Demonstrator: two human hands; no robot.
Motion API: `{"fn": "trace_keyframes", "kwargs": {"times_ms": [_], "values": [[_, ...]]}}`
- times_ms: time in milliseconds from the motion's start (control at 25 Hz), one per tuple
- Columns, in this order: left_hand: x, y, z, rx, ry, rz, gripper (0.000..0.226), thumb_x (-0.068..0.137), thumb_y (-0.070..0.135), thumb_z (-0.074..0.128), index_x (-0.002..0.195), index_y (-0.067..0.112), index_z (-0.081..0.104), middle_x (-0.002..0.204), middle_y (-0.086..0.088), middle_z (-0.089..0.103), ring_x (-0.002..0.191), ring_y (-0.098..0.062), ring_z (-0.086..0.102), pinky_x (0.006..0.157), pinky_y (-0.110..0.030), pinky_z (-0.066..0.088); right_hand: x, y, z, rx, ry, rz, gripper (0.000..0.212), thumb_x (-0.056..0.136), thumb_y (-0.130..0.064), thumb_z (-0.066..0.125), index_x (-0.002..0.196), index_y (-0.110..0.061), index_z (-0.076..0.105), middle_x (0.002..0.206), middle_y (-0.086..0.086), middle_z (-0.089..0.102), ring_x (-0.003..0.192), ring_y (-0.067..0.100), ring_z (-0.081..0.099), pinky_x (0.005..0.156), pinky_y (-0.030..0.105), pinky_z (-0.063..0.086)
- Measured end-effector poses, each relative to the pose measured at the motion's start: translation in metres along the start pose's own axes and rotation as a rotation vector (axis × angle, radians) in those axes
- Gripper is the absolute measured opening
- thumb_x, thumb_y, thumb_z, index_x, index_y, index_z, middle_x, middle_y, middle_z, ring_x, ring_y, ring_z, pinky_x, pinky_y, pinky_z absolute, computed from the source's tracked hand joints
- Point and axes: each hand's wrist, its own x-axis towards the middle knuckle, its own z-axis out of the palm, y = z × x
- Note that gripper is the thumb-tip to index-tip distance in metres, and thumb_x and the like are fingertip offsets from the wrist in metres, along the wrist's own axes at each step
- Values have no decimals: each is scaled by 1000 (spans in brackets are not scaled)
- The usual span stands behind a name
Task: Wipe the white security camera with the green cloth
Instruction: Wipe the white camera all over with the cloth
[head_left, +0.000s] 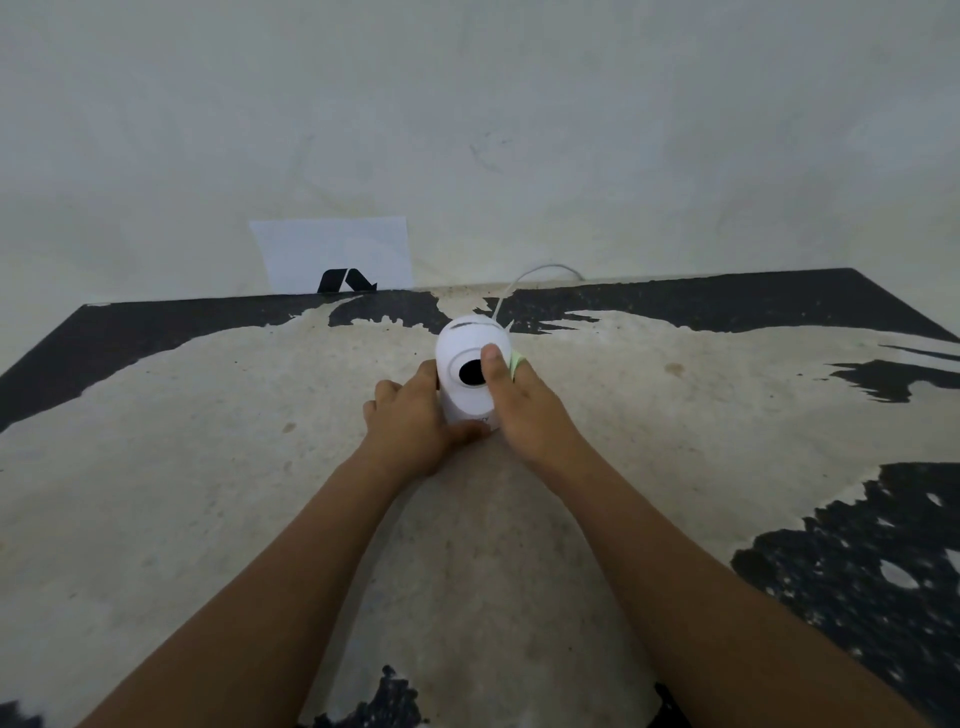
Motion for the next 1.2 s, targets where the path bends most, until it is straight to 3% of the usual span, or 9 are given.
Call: {"fn": "trace_keyframes", "kwargs": {"times_ms": [120,200,320,480,600,720,880,1040,1200], "values": [[0,2,-1,-6,12,14,80,69,61,65,135,27,34,125,-7,56,114,-30,41,83,-38,27,-15,1,-4,-69,-43,-25,64,93,-60,29,143,-22,35,136,8,53,107,14,48,87,28,33],[-1,4,-2,3,-2,-3,79,72,59,63,136,25,33,129,-8,54,117,-31,40,86,-39,29,-20,-4,-3,-67,-17,-116,64,93,-58,34,147,-23,27,142,6,48,120,18,48,91,28,34],[-1,8,-5,23,-22,-20,81,73,59,61,138,24,30,134,-8,52,121,-32,39,93,-42,31,-12,-12,-1,-82,9,-213,74,92,-58,37,152,-22,13,158,0,28,141,17,31,109,30,29],[-1,5,-4,3,-7,-7,82,69,61,66,135,25,33,129,-6,56,117,-31,41,89,-41,30,2,-10,-5,-13,4,-30,62,93,-58,35,144,-22,35,142,4,50,115,16,49,91,27,36],[-2,5,-4,-6,-5,-1,80,69,60,66,134,24,34,125,-8,56,115,-32,41,84,-39,27,-11,0,-6,-38,-84,-2,60,93,-59,34,142,-25,37,138,3,52,109,13,47,89,28,34],[0,7,-4,17,-30,-36,71,73,56,61,131,23,35,125,-7,55,116,-32,41,83,-39,26,-24,-1,1,-59,-47,-107,68,91,-60,35,147,-22,26,145,4,45,125,16,46,96,28,33],[-1,9,-5,29,-52,-44,73,75,56,55,136,25,30,134,-5,51,120,-32,40,92,-43,31,-11,-12,3,-111,15,-202,78,91,-60,34,153,-19,9,162,1,18,147,16,20,112,28,19],[-4,9,-6,30,-27,-29,81,71,60,65,134,22,33,128,-8,56,119,-31,43,92,-43,31,6,-7,-2,-57,24,-103,69,88,-59,44,146,-25,29,142,3,50,123,19,50,96,29,40],[-5,7,-4,-4,3,-14,81,68,62,66,132,23,36,125,-7,57,117,-32,43,87,-41,29,-1,16,-5,-192,25,-120,52,90,-32,57,139,-22,43,125,-2,60,109,11,54,85,23,38]]}}
